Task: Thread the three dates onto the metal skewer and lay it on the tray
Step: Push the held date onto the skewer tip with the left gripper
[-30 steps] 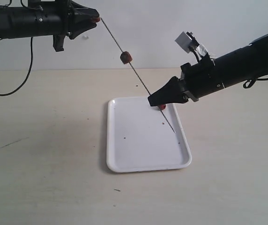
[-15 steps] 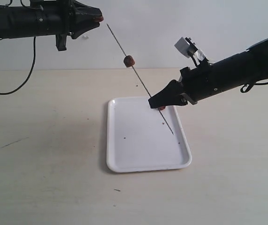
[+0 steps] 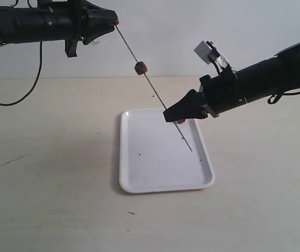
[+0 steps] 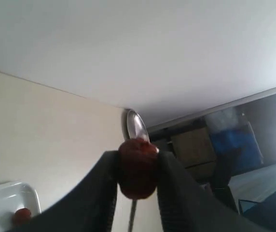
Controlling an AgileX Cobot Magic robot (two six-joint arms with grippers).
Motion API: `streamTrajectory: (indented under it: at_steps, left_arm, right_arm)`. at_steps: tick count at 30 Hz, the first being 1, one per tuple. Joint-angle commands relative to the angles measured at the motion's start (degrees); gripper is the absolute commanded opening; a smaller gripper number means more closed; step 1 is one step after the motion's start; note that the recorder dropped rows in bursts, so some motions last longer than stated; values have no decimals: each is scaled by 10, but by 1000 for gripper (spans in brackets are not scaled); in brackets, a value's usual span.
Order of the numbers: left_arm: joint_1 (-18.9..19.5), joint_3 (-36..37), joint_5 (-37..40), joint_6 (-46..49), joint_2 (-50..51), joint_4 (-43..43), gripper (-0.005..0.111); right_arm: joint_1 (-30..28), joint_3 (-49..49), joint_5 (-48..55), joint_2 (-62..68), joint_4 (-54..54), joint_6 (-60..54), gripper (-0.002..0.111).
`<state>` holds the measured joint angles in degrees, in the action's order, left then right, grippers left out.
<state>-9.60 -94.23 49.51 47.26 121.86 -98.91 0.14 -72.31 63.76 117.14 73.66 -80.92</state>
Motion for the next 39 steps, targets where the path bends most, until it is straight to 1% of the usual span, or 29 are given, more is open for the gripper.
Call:
streamTrajectory:
  at_steps: [1, 4, 15, 24, 27, 39]
  left_arm:
    - [-2, 1, -35, 8, -2, -1, 28]
    - [-2, 1, -40, 14, -2, -1, 28]
    - [-3, 1, -16, 18, -2, -2, 28]
    - [-20, 1, -13, 20, -2, -1, 28]
    - [-20, 1, 0, 20, -2, -1, 28]
    - [-20, 1, 21, 21, -2, 45, 28]
  right_arm:
    - [2, 0, 10, -1, 2, -10, 0]
    - [2, 0, 6, -1, 0, -9, 0]
    - [2, 0, -8, -1, 0, -9, 0]
    - [2, 0, -15, -1, 5, -10, 0]
    - [2, 0, -24, -1, 6, -9, 0]
    - [2, 0, -31, -1, 63, -22, 0]
